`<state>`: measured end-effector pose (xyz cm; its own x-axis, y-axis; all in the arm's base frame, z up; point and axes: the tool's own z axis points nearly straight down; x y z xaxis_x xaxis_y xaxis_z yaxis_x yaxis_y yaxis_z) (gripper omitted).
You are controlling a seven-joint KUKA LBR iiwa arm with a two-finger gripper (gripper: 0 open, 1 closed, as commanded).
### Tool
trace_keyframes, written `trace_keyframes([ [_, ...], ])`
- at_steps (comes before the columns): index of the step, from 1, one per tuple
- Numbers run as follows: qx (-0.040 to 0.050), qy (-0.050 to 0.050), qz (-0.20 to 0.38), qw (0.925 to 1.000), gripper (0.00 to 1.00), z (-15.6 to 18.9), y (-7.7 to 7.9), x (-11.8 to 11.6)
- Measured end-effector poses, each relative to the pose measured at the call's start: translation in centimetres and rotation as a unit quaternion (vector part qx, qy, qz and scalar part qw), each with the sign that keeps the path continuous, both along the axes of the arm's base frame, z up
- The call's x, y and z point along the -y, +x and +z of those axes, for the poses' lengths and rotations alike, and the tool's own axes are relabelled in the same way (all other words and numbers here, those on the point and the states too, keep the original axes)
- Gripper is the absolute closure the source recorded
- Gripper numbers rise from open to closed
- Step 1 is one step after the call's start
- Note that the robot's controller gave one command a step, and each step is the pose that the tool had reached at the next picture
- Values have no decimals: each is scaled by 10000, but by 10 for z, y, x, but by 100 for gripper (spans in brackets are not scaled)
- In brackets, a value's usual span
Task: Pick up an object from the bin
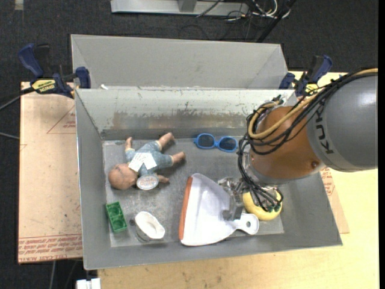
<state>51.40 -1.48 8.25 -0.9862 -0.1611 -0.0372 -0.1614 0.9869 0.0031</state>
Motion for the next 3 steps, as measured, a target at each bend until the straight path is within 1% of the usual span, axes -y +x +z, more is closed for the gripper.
trace_keyframes([
  [1, -11, -26, 730, 9973, 100, 39, 3, 8],
  [2, 1, -14, 459, 9989, 100, 59, 9, 12],
  [3, -24, -7, 324, 9995, 100, 93, -9, 5],
])
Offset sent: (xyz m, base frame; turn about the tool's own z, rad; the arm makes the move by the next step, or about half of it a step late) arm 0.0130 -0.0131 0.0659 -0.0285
